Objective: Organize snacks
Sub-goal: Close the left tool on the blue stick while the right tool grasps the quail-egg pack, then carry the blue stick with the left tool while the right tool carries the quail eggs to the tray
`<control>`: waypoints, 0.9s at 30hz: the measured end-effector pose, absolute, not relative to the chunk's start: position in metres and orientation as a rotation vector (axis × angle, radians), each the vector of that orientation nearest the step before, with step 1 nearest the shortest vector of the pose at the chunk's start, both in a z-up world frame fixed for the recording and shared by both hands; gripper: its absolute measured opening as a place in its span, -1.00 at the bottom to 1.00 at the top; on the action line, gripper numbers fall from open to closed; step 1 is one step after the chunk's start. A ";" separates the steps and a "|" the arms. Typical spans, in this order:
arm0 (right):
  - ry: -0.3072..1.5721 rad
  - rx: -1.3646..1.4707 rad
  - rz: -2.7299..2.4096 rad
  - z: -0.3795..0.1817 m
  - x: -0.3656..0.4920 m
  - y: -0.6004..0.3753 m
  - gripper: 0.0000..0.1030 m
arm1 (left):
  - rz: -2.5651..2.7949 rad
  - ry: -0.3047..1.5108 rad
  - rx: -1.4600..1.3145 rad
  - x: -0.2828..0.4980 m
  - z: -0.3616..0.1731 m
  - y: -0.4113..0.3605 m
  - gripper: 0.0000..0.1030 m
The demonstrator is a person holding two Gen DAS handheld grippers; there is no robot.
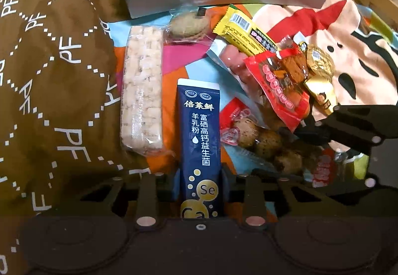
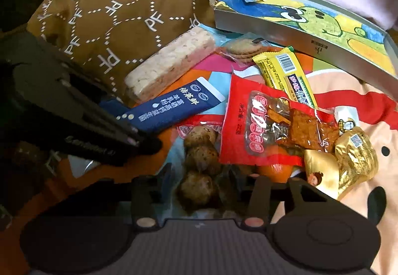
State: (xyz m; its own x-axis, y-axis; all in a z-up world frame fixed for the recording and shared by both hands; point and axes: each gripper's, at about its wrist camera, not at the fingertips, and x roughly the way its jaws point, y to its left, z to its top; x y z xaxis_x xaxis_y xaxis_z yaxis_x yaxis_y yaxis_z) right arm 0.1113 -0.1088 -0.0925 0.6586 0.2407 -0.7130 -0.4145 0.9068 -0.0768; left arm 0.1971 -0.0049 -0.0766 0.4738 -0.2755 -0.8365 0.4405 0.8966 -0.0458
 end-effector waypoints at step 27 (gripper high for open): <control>0.438 -0.758 0.157 -0.061 0.017 -0.118 -0.11 | -0.400 0.759 -0.059 0.126 -0.032 -0.006 -0.48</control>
State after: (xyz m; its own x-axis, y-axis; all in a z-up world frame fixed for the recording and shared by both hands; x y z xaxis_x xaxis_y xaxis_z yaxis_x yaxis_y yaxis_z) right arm 0.0173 -0.1181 -0.0613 0.8986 -0.0185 -0.4384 -0.2925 0.7196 -0.6297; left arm 0.1263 -0.0058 -0.0322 0.6544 -0.3733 -0.6576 0.3314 0.9233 -0.1942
